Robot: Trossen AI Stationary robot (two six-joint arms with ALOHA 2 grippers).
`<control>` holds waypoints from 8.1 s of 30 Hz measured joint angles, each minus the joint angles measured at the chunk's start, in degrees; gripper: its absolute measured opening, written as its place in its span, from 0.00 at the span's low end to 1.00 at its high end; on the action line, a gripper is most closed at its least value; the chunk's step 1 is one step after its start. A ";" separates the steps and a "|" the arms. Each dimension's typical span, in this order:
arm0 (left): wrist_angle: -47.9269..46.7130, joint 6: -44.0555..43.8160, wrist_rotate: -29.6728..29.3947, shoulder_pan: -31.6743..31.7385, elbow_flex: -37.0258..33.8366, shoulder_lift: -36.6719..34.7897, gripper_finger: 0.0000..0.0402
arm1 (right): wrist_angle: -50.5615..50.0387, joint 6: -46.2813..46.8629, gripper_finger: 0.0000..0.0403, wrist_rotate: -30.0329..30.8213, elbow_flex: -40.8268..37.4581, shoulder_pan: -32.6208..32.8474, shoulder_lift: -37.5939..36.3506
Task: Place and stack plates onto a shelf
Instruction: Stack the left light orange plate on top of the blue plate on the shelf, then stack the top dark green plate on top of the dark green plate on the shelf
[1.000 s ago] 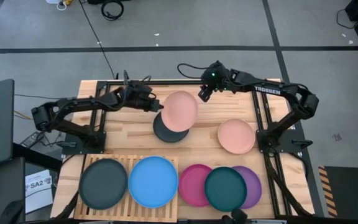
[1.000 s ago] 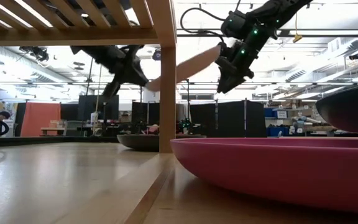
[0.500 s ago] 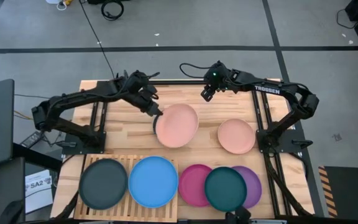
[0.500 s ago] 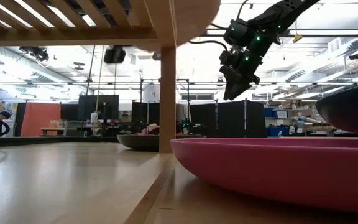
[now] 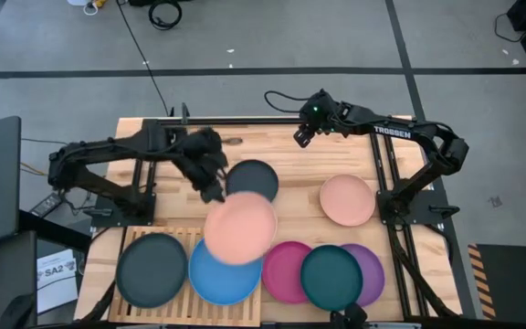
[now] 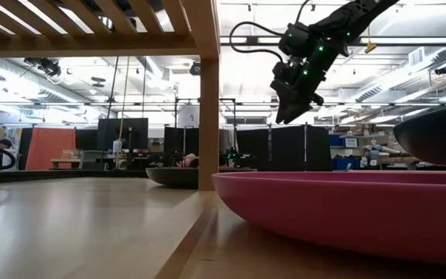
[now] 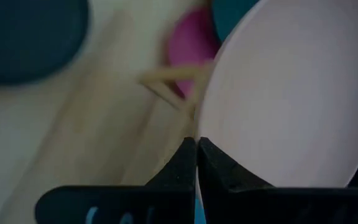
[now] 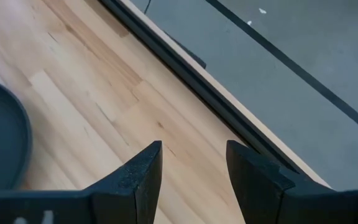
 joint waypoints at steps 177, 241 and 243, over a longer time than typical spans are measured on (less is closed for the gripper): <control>2.78 19.43 -14.16 23.58 -13.35 0.07 0.48 | 42.15 23.92 0.09 -5.98 -13.64 16.84 23.28; 22.86 14.86 -25.59 23.62 -13.29 0.07 0.48 | 30.26 14.11 0.05 5.84 -13.81 9.19 -3.72; 23.79 14.84 -26.52 23.60 -13.29 0.07 0.48 | 31.73 14.16 0.05 5.84 -13.81 9.57 -3.72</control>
